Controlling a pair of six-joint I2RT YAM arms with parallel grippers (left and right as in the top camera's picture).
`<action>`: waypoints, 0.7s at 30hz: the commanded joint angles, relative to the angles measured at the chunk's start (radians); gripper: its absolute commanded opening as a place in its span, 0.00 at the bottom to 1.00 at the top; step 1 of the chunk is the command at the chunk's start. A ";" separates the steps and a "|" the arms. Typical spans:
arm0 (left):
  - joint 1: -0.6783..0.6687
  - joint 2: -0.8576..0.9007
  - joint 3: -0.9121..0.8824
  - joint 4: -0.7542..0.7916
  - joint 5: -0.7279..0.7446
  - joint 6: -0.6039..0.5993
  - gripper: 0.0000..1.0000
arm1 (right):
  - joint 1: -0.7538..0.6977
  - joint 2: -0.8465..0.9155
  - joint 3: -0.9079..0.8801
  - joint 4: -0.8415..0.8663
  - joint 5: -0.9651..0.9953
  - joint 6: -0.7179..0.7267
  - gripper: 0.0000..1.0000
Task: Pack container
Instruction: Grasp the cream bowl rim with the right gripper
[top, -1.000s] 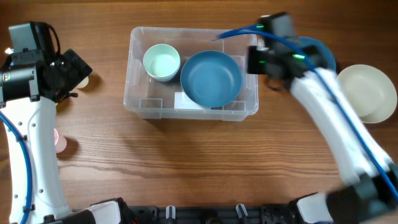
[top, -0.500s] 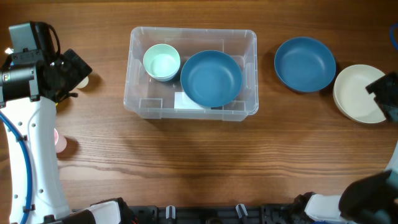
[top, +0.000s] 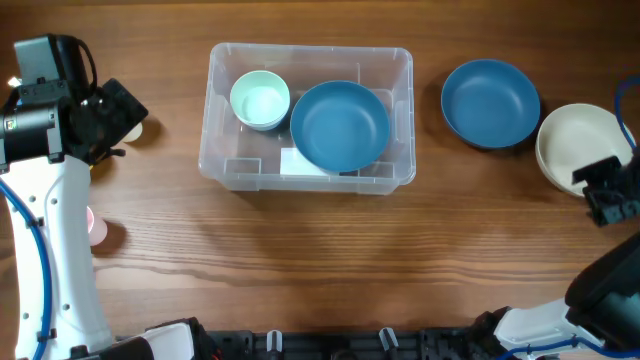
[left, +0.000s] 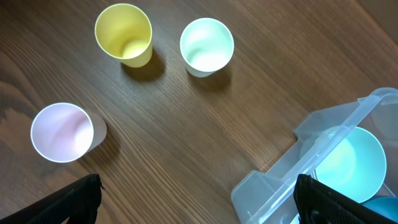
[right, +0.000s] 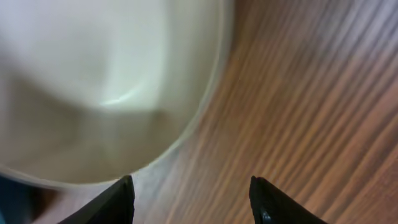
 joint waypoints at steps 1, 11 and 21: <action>0.005 -0.014 0.010 0.000 -0.002 -0.010 1.00 | -0.085 0.010 -0.058 0.062 -0.098 0.033 0.59; 0.005 -0.014 0.010 0.000 -0.002 -0.010 1.00 | -0.134 0.010 -0.109 0.219 -0.164 0.061 0.57; 0.005 -0.014 0.010 0.000 -0.002 -0.010 1.00 | -0.131 0.059 -0.109 0.293 -0.163 0.088 0.55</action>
